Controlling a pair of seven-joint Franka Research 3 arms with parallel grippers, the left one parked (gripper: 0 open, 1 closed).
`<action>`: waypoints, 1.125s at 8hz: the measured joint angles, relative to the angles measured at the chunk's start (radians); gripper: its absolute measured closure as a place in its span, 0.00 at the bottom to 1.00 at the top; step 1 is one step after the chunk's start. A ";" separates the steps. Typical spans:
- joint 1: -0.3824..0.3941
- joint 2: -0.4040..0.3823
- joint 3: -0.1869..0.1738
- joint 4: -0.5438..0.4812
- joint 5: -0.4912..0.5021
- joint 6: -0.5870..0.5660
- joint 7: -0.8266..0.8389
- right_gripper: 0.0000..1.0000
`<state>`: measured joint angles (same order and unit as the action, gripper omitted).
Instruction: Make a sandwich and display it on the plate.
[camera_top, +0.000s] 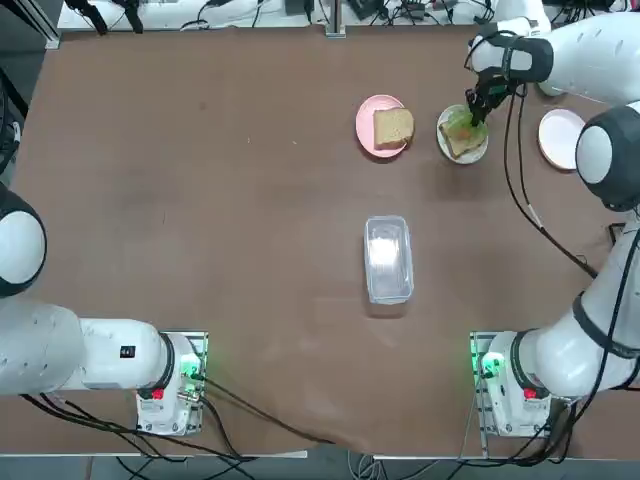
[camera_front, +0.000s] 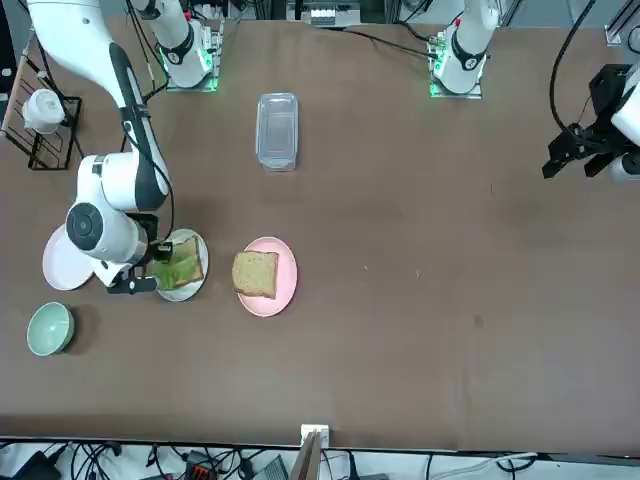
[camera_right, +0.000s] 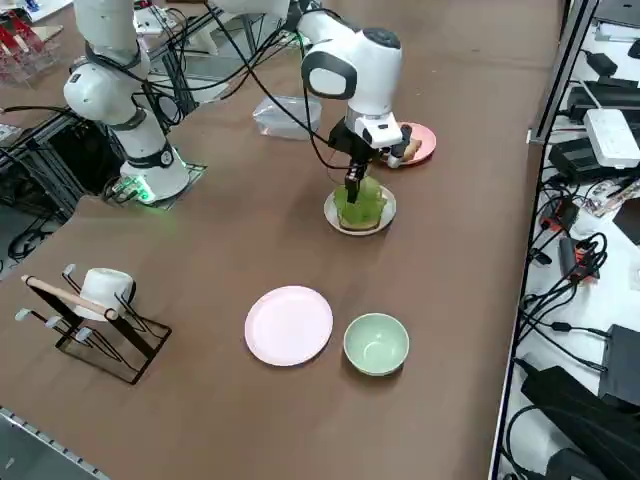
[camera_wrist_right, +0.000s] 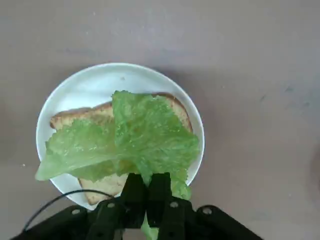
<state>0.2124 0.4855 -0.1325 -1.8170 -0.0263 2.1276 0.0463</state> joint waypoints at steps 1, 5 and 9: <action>0.002 0.006 0.001 0.000 0.000 -0.006 0.007 0.93; 0.005 0.009 0.001 0.013 -0.002 -0.007 0.012 0.53; 0.005 -0.012 0.001 0.099 -0.002 -0.110 0.013 0.00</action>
<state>0.2173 0.4734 -0.1312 -1.7185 -0.0286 2.0171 0.0598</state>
